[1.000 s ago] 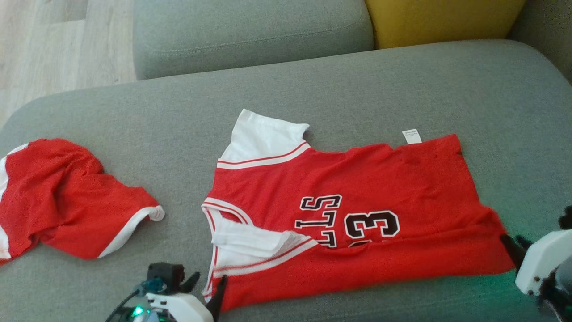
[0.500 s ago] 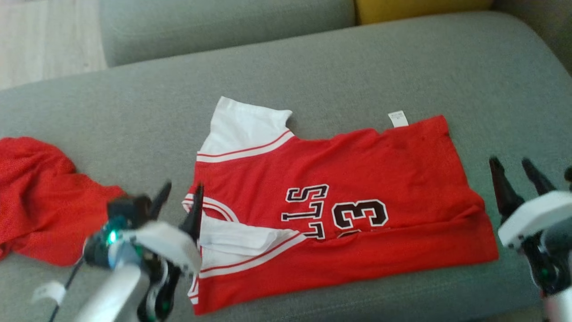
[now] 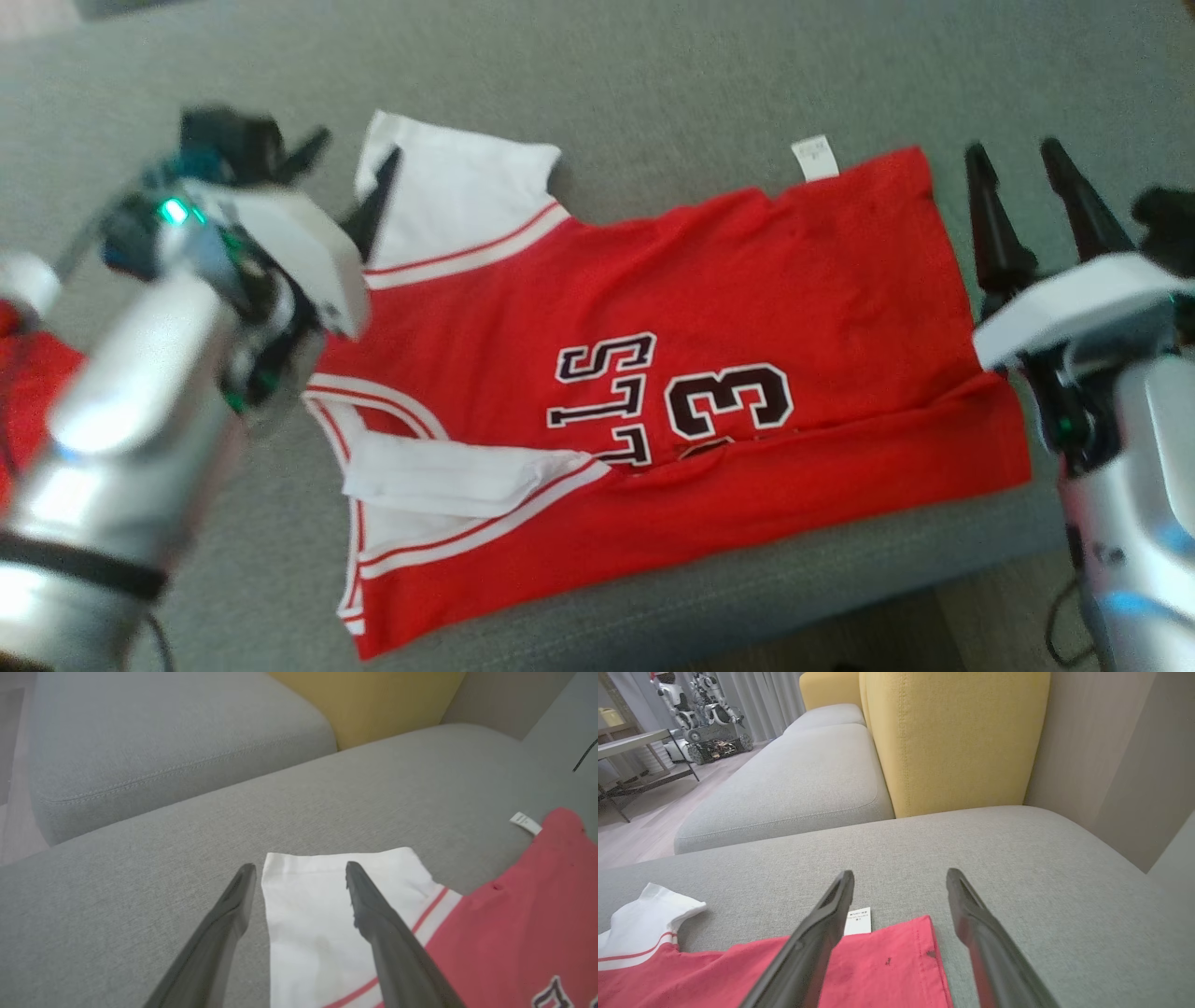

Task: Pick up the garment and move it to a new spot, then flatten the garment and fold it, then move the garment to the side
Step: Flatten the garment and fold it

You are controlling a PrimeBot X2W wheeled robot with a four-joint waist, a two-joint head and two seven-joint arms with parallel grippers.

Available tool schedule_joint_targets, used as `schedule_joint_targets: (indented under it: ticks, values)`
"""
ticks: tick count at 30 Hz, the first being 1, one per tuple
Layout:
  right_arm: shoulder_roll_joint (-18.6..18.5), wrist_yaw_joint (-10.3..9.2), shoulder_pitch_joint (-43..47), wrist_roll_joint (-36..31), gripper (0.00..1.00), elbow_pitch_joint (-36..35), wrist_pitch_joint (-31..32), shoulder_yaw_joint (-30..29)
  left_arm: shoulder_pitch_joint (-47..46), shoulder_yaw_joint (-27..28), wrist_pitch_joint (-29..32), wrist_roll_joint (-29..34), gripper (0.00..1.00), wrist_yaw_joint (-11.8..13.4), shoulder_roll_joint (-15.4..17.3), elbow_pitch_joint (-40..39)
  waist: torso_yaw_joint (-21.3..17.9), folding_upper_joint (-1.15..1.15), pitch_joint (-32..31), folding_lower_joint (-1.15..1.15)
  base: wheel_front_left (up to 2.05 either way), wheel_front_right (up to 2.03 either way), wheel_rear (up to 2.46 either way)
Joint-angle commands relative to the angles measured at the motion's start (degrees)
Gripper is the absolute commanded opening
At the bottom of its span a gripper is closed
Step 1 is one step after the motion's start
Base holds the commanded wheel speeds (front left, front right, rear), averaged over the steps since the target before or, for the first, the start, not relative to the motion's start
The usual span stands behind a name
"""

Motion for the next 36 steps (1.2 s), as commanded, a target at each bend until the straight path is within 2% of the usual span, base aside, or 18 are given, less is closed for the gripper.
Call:
schedule_joint_targets:
  ticks: [1, 3, 10, 17, 26, 27, 28, 34, 36]
  values:
    - [0.33, -0.05, -3.32, -0.51, 1.00, -1.03, -0.95, 1.83, -6.11, 1.62, 1.86, 0.95, 1.00, -1.44, 3.15, 1.33, -2.75, 0.00, 4.03, 0.00, 0.00, 0.00, 0.00]
    - [0.72, -0.05, -5.56, -0.66, 1.00, -0.11, -1.42, 2.77, -10.07, 0.73, 4.37, 1.83, 1.00, -3.17, 4.29, 4.70, -3.80, 0.00, 5.62, 0.00, 0.00, 0.00, 0.00]
    - [1.21, -0.05, -9.87, -0.98, 1.00, 2.80, -2.98, 4.60, -18.64, -2.64, 10.21, 2.62, 1.00, -6.34, 5.50, 12.78, -5.57, 0.00, 8.32, 0.00, 0.00, 0.00, 0.00]
    - [1.53, -0.05, -12.22, -0.65, 1.00, 5.73, -4.47, 6.04, -22.50, -6.78, 12.85, 1.81, 1.00, -7.02, 5.34, 18.10, -6.74, 0.00, 9.10, 0.00, 0.00, 0.00, 0.00]
    - [1.15, -0.05, -13.68, -0.36, 1.00, 9.61, -5.35, 5.99, -23.07, -13.01, 14.48, -3.86, 1.00, -7.06, 5.40, 18.20, -7.14, 0.00, 8.86, 0.00, 0.00, 0.00, 0.00]
    - [1.05, -0.05, -13.81, -0.39, 1.00, 10.02, -5.39, 5.91, -23.10, -13.72, 14.95, -4.60, 0.35, -7.06, 5.43, 18.03, -7.04, 0.00, 8.83, 0.00, 0.00, 0.00, 0.00]
    - [0.99, -0.05, -13.93, -0.36, 1.00, 10.46, -5.38, 5.79, -23.16, -14.41, 15.28, -5.26, 0.00, -7.06, 5.49, 17.80, -6.90, 0.00, 8.77, 0.00, 0.00, 0.00, 0.00]
    - [0.65, -0.05, -15.06, 2.77, 1.00, 13.17, -3.75, 5.96, -24.22, -13.90, 11.69, -9.29, 0.00, -7.07, 4.90, 17.97, -4.85, 0.00, 8.23, 0.00, 0.00, 0.00, 0.00]
    - [-1.16, -0.05, -15.76, 3.45, 1.00, 14.36, -2.84, 6.82, -24.50, -13.04, 9.35, -9.96, 0.00, -7.07, 4.31, 18.22, -3.64, 0.00, 7.96, 0.00, 0.00, 0.00, 0.00]
